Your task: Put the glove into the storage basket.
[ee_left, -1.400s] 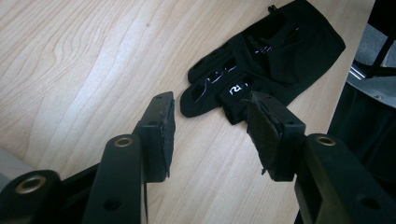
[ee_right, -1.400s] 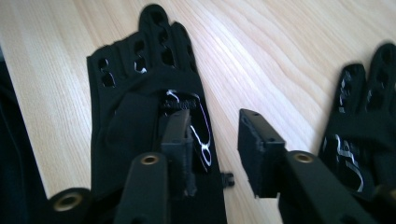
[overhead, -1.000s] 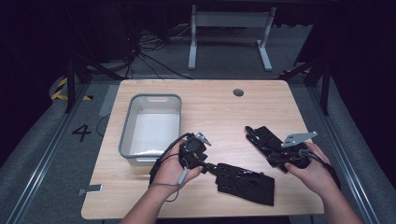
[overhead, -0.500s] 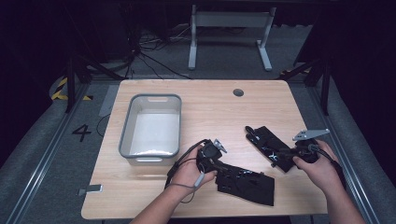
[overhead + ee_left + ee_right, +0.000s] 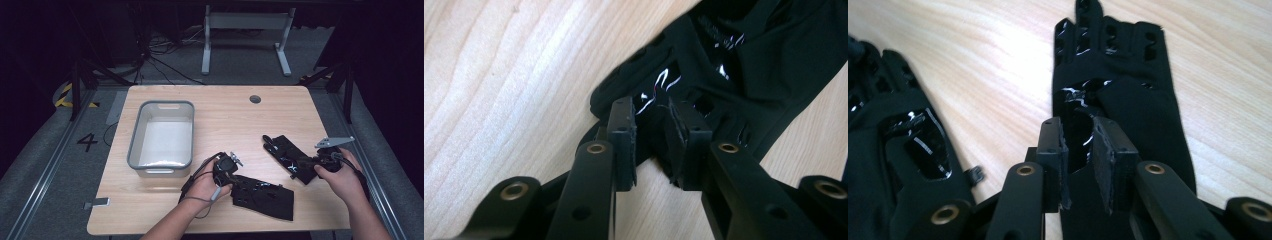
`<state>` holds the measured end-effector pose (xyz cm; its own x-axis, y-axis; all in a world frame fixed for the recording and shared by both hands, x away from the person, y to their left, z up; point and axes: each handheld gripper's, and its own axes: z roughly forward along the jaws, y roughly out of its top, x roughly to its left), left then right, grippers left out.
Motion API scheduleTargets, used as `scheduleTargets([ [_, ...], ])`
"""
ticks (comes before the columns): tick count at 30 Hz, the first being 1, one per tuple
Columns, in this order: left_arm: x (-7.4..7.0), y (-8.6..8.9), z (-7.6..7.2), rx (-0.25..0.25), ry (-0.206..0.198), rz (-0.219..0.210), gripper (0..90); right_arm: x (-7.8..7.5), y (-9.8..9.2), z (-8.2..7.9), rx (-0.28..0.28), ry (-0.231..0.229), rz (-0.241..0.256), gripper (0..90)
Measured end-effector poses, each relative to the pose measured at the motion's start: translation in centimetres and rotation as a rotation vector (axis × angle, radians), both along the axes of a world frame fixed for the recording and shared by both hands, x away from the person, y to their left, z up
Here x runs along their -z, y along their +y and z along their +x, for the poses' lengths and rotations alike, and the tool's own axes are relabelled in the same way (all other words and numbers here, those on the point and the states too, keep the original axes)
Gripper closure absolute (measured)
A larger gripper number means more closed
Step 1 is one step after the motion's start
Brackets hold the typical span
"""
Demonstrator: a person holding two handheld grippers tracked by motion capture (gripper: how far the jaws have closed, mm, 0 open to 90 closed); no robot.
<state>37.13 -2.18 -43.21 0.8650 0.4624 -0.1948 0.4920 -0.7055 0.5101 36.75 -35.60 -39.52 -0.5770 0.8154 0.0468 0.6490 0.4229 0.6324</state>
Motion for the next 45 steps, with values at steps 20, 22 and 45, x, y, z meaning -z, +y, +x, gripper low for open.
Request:
scheduleTargets([
  [20,0.6,0.3,-0.4,0.016,0.075,0.077,68.6,1.1,-2.0,4.7,0.130,0.003,-0.001,73.6],
  [22,0.7,0.3,-0.4,0.019,0.070,0.085,66.1,1.5,-1.9,5.1,0.139,0.019,-0.014,72.1],
  [45,-0.9,1.8,-1.0,-0.041,0.033,0.007,61.6,4.1,-2.2,7.3,0.160,0.118,-0.061,63.1],
])
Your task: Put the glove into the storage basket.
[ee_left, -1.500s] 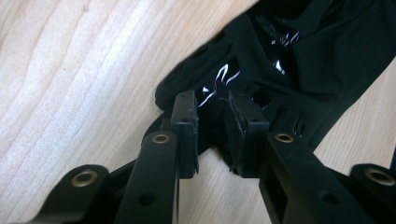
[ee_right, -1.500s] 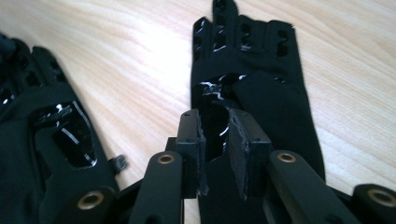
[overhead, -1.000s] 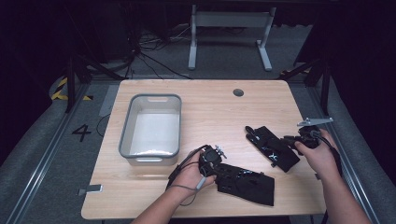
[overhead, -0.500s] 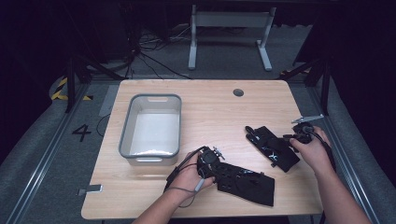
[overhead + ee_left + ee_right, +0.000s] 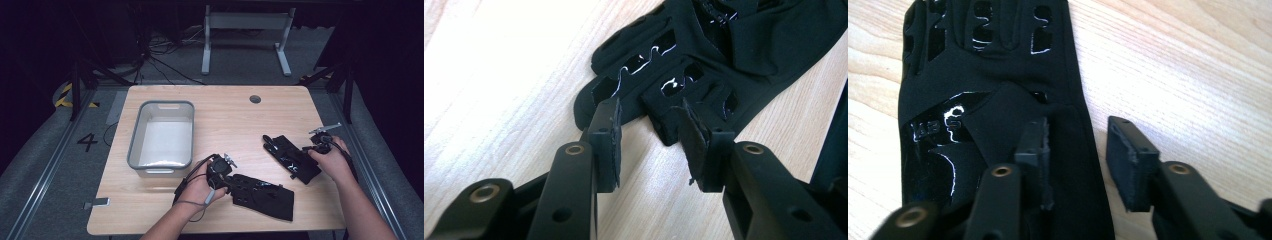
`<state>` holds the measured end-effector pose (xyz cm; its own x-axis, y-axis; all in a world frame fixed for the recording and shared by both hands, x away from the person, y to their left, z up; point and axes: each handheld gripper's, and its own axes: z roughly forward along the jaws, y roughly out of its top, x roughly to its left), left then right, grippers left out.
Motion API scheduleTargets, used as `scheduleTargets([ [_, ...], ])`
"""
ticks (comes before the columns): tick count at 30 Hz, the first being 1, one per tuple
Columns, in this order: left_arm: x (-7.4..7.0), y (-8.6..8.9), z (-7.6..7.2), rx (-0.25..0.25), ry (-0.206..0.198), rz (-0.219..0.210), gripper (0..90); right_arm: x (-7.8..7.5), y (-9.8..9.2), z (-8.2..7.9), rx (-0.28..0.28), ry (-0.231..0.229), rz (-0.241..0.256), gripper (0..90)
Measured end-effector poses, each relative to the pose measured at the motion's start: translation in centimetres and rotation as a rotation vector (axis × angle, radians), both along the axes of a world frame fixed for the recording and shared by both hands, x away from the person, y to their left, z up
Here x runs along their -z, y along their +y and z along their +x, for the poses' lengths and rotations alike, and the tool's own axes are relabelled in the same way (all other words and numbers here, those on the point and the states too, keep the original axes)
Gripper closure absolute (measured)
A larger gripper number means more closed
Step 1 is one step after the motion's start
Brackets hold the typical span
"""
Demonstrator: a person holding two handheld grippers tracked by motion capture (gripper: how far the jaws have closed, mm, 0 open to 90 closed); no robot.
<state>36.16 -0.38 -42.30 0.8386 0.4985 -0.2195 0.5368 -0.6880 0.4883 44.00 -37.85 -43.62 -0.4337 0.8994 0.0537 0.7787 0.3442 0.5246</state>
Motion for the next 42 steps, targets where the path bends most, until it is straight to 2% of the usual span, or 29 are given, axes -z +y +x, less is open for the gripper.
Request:
scheduleTargets([
  [4,-0.3,0.2,0.1,-0.009,-0.005,-0.009,61.4,-0.1,0.4,0.1,-0.014,0.007,-0.013,68.6],
  [12,-0.5,0.7,0.2,-0.017,-0.005,-0.018,61.1,-0.2,0.7,0.3,-0.034,0.025,-0.003,83.0],
  [21,-1.0,1.4,0.4,-0.034,-0.007,-0.037,60.9,-0.3,0.7,0.3,-0.053,0.015,-0.008,86.0],
  [24,-1.1,1.5,0.4,-0.037,-0.005,-0.040,60.9,-0.6,0.8,0.1,-0.058,-0.006,-0.005,86.3],
  [29,-1.1,1.6,0.4,-0.042,-0.002,-0.044,60.8,-1.8,1.0,-0.5,-0.077,-0.046,0.032,86.4],
  [31,-1.2,1.7,0.4,-0.041,-0.004,-0.045,60.8,-3.0,1.3,-1.1,-0.097,-0.083,0.042,86.4],
  [32,-1.2,1.7,0.4,-0.041,-0.004,-0.045,60.8,-3.0,1.3,-1.1,-0.097,-0.083,0.042,86.4],
  [33,-1.2,1.7,0.4,-0.041,-0.005,-0.046,60.8,-3.8,1.6,-1.5,-0.115,-0.106,0.041,86.4],
  [38,-1.3,1.8,0.4,-0.044,-0.004,-0.050,60.7,-5.5,2.4,-2.5,-0.155,-0.164,0.031,86.5],
  [42,-1.3,1.9,0.4,-0.046,-0.003,-0.052,60.7,-6.5,2.8,-3.3,-0.181,-0.193,0.036,86.5],
])
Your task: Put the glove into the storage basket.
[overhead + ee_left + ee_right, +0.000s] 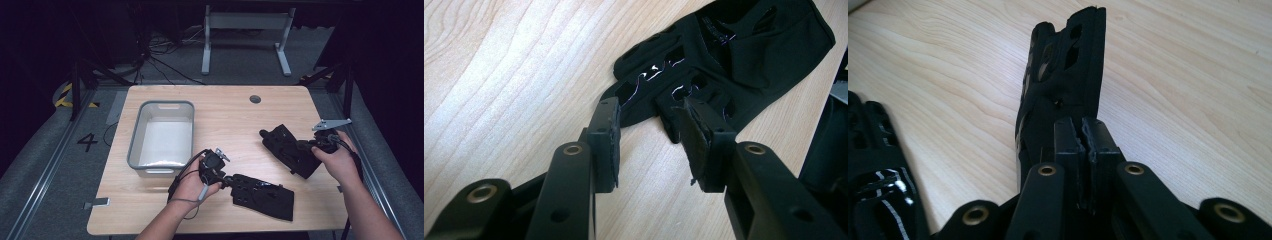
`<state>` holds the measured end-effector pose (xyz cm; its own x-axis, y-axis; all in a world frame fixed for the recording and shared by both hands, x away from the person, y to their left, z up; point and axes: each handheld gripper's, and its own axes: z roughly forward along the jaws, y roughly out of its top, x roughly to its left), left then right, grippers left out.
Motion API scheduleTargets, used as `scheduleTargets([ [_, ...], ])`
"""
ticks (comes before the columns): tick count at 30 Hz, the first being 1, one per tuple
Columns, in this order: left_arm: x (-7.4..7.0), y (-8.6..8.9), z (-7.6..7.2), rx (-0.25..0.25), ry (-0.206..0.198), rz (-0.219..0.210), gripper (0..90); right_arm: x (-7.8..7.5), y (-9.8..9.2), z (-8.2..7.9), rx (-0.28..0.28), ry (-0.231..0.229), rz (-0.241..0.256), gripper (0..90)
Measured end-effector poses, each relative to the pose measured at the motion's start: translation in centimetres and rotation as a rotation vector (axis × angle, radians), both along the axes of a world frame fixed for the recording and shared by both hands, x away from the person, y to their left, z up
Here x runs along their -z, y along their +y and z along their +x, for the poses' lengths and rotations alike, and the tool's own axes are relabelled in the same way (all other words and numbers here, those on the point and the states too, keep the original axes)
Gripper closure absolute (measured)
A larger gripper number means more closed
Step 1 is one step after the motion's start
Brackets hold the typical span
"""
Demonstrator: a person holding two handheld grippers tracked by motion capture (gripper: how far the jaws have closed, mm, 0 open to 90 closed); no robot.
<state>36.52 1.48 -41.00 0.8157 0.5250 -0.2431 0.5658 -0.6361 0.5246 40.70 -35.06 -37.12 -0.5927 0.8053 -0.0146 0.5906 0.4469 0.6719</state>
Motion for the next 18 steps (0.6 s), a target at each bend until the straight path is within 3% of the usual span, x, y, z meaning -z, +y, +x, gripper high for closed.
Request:
scheduleTargets([
  [10,-0.3,0.1,-0.1,-0.003,-0.008,-0.006,60.6,-2.2,1.5,-2.6,-0.072,-0.050,0.011,86.5],
  [18,-0.4,0.2,-0.1,-0.004,-0.009,-0.007,60.2,-3.0,2.8,-4.2,-0.120,-0.074,0.018,86.4],
])
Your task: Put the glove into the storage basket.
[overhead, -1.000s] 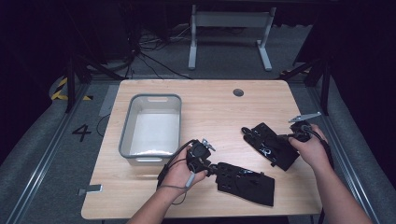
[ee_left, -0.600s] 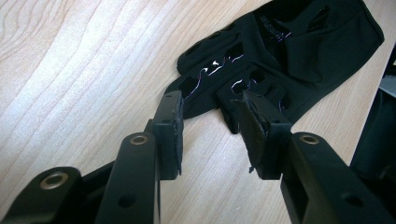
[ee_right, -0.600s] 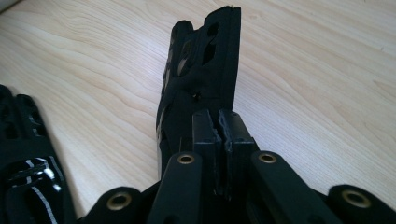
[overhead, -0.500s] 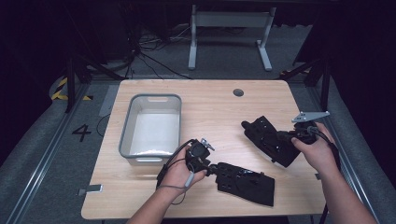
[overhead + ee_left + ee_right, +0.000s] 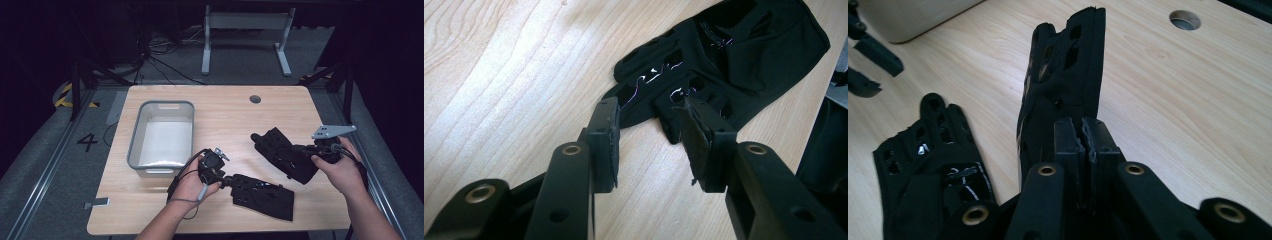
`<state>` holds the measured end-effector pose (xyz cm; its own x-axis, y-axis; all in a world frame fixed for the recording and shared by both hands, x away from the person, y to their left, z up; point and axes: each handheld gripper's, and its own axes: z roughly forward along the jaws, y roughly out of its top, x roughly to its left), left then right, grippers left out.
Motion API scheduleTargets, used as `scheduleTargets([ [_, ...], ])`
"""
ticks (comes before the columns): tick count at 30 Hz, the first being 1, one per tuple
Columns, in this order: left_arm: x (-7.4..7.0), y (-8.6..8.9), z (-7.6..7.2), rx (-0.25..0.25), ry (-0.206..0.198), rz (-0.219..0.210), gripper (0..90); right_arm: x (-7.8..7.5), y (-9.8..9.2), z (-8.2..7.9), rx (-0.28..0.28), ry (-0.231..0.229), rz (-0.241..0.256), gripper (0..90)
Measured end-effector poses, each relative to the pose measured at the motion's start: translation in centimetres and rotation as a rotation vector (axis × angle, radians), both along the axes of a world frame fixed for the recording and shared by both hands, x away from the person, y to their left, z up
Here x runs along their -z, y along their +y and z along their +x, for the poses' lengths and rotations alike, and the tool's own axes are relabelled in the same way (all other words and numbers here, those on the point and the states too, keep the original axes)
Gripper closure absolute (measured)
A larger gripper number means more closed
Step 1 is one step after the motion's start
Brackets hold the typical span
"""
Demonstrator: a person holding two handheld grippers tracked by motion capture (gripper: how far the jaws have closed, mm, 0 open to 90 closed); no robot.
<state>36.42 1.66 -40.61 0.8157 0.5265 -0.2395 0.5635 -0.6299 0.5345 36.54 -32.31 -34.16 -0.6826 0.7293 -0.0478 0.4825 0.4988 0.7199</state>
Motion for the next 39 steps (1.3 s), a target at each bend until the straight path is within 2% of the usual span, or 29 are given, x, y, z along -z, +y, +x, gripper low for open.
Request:
scheduleTargets([
  [13,-0.2,0.2,0.0,-0.013,-0.002,-0.012,60.2,0.5,1.9,-1.6,-0.052,-0.009,-0.012,86.3],
  [23,-0.2,0.2,0.0,-0.011,-0.001,-0.010,60.2,1.8,2.7,-1.8,-0.069,-0.008,-0.054,86.2],
  [29,-0.2,0.1,-0.1,-0.008,0.000,-0.008,60.1,2.2,3.3,-2.4,-0.075,-0.026,-0.083,86.1],
  [31,-0.2,0.0,-0.1,-0.008,0.001,-0.005,60.1,2.5,3.9,-2.8,-0.090,-0.041,-0.116,85.7],
  [39,-0.3,0.2,0.0,-0.015,0.000,-0.014,59.9,2.8,5.1,-3.8,-0.119,-0.036,-0.116,85.3],
])
